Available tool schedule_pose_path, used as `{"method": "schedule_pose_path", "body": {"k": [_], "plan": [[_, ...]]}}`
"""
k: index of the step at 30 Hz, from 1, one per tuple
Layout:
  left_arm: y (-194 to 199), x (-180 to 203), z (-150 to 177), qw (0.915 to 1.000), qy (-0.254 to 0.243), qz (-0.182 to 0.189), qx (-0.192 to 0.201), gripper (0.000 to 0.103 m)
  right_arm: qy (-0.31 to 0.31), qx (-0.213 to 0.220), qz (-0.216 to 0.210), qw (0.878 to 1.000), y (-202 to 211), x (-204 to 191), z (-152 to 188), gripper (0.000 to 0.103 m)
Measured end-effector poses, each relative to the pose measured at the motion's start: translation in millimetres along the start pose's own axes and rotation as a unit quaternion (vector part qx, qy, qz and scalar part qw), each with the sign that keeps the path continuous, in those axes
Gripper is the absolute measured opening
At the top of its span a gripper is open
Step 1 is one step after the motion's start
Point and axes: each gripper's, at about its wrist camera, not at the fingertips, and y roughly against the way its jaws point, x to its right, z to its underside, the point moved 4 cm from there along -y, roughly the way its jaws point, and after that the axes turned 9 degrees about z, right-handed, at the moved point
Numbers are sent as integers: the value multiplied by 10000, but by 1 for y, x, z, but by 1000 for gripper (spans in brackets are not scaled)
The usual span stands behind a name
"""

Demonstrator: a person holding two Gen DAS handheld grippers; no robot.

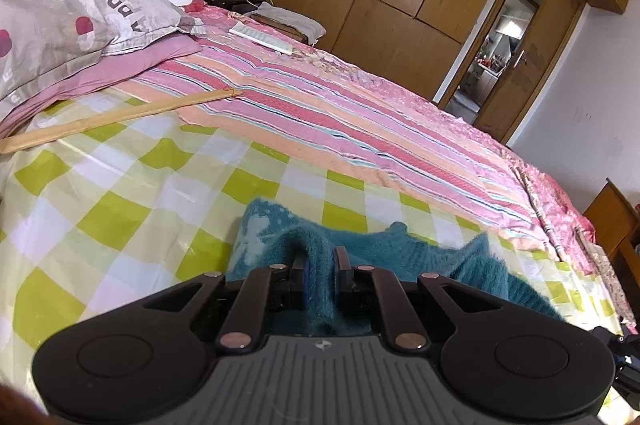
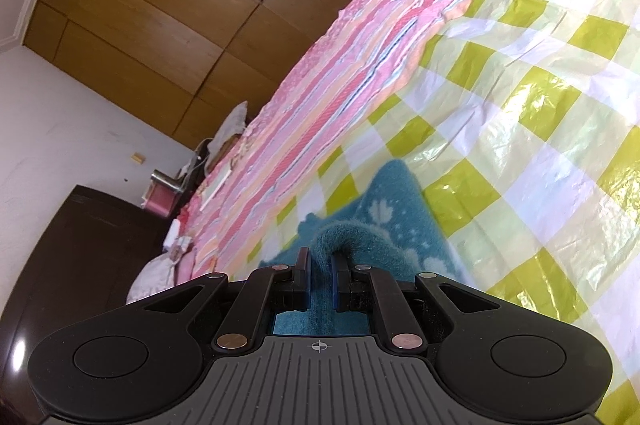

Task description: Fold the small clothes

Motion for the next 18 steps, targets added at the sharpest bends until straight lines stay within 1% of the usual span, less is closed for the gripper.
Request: {"method": "schedule_pose_path", "body": {"k": [6,12,18], "plan": [[-12,-5,0,10000,20,-82,-40,16,-33,46,133,9999,-11,3,-4,10],[-23,-4,2,9996,-145,-211,-103,16,-77,53,351,9993,-25,14,-4,10],[-32,-7,4,9993,-165,-300,-166,16,-40,50,489,9988,-35,18,-5,10]]}}
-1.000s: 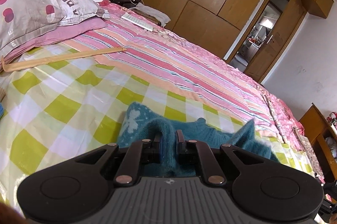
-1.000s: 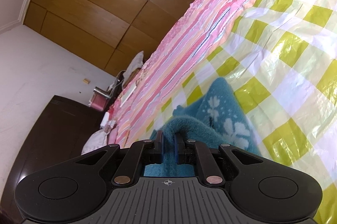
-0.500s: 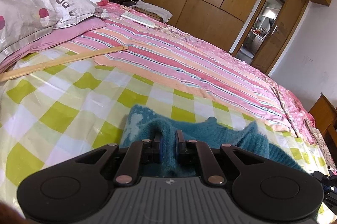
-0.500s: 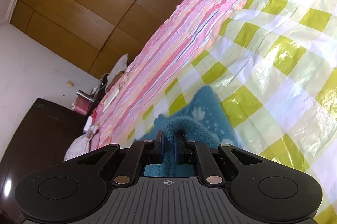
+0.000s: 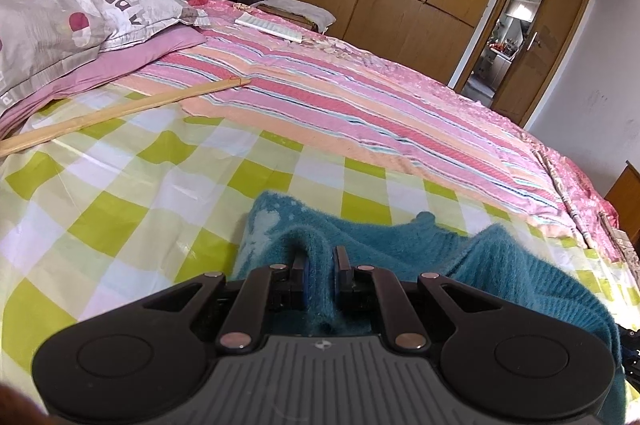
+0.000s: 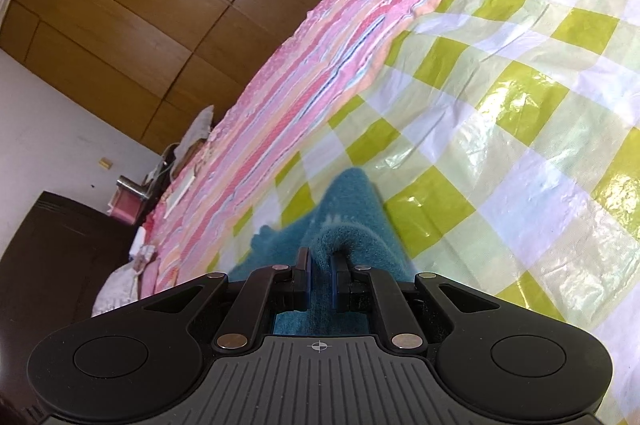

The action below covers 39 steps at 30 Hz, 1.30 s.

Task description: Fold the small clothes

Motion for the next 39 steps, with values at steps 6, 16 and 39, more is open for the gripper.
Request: {"method": "schedule_pose_path", "body": {"k": [6,16,39], "plan": [[-4,-1,1,10000,-53,-59,-53,18,51,-35,113,9999,-9,2,-1,10],[6,0,-4,9999,92,21,-37,24,295,16,-219,9993,13,-5,-2,16],[43,-8,1,9974,-390,-403,453,46,2203,594,694,9711,16,-28,15,50]]}}
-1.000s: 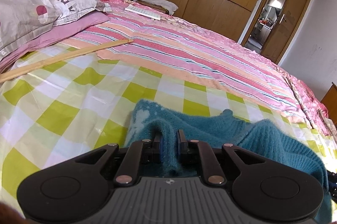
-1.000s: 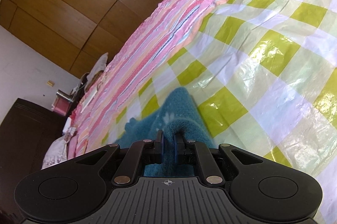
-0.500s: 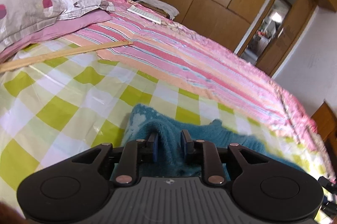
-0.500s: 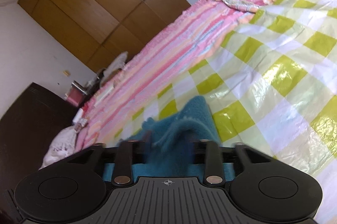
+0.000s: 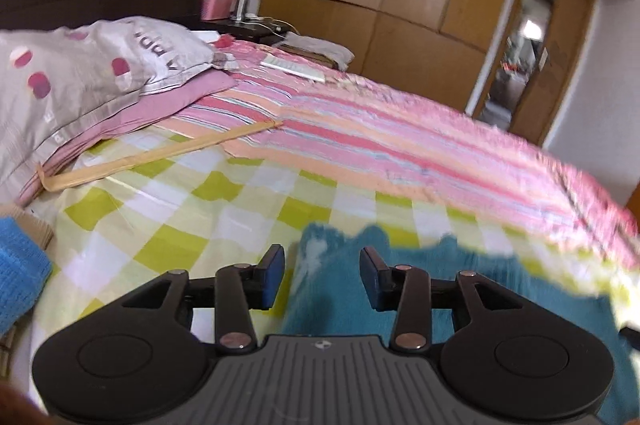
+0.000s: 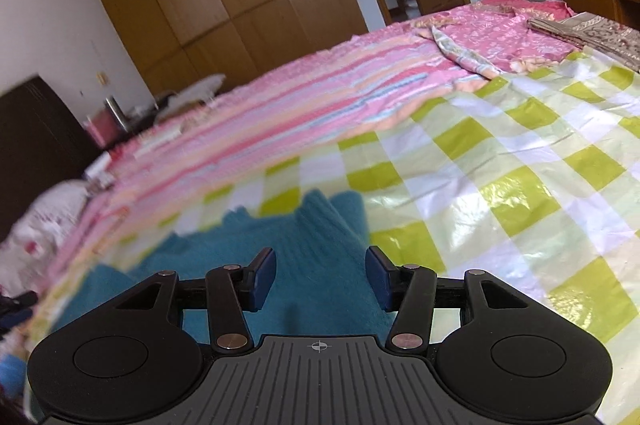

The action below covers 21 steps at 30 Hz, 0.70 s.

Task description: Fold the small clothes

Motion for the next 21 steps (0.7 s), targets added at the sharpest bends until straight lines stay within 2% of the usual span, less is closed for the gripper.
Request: {"method": "schedule_pose_path", "body": {"k": [1,6,11,16,18,21], "plan": [[-1,2,4,9999,-120,-20,-49,46,70,-58,44,9999,-2,-1,1,50],[-20,9,18,9964,-642,-395,-386,46,182,-306,274,9990,-15,0,-1,34],[-38,15,11,9928,-1014,-417,-488,48,96,-338,277,9990,-16,6,2,33],[-51,22,6,9840,-1592,-565,-561,59,28,-321,193,9993,-14,7,0,36],[-55,25,6,9798,-1814,-558,-625,69,64,-329,152,9993,-13,7,-1,37],[-64,28,8,9753,-1971,-424,-907,70,89,-343,118,9993,-12,7,-2,37]]}}
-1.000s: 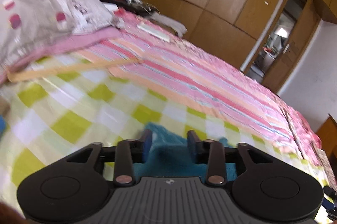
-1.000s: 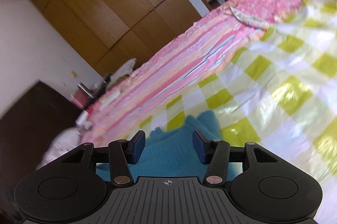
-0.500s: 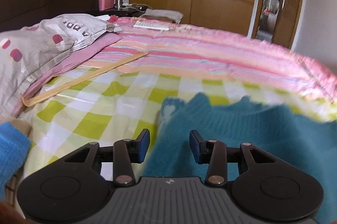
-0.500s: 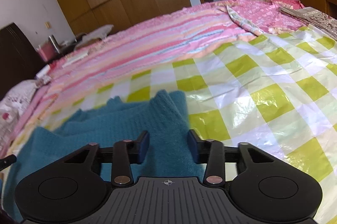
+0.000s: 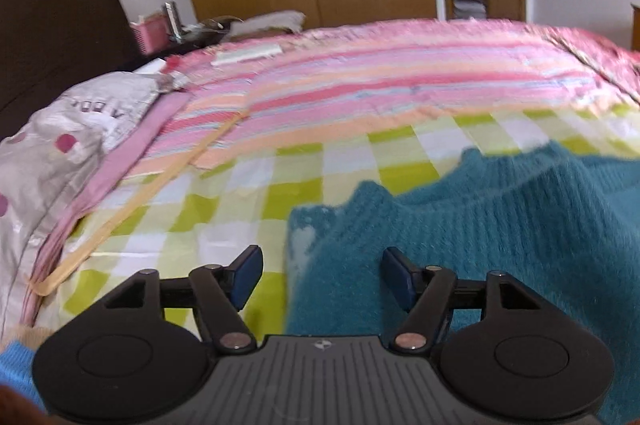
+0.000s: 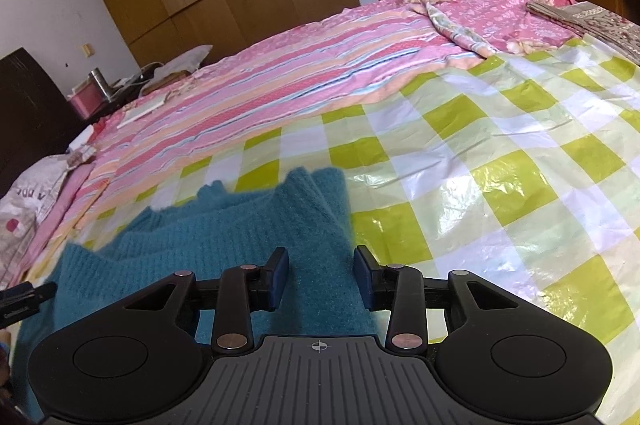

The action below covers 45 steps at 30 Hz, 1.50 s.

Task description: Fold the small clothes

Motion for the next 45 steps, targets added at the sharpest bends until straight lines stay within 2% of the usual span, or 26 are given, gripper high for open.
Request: {"method": "schedule_pose_path", "body": {"k": [2,4,6,12,14,17,19,21,22,24,26,31,35,38,41,45], "plan": [[-1,2,1,9999,-108,70,-85,70,3,-11,-35,10000,1,1,0,37],[-1,2,0,9998,-97,119,-141,63,15,-19,-68,10000,3,0,0,37],[0,3,0,9994,8,290,-177,46,21,-14,-101,9999,5,-1,0,37],[5,0,-2,9991,250,328,-82,21,26,-18,-128,9999,8,-3,-1,34],[10,-5,-3,9986,400,347,24,18,9,10,-139,9999,8,-3,-1,31],[22,-14,-2,9966,722,302,274,17,-53,100,-143,9998,12,-3,-3,20],[31,-22,1,9935,1003,219,501,16,-122,182,-177,9996,15,-3,-4,20],[30,-32,5,9900,1294,89,554,14,-96,253,-112,9996,13,-5,-5,18],[25,-36,7,9892,1382,-4,479,8,-34,258,-16,9997,9,-7,-5,18],[13,-39,12,9901,1352,-229,288,8,-9,121,191,9997,-3,-7,-3,18],[9,-41,19,9890,1451,-216,166,8,30,20,286,9996,-10,-5,0,18],[31,-40,24,9884,1471,-137,349,8,209,157,412,9988,2,-11,-4,22],[58,-43,25,9871,1484,-194,573,11,205,521,351,9978,31,-26,-13,22],[82,-46,31,9839,1622,-134,734,19,468,595,-64,9971,49,-56,-13,22],[100,-47,45,9806,1813,-52,741,30,837,335,-602,9941,53,-98,3,22],[116,-42,68,9773,1993,-155,694,34,1248,-132,-1215,9846,38,-159,35,22]]}}
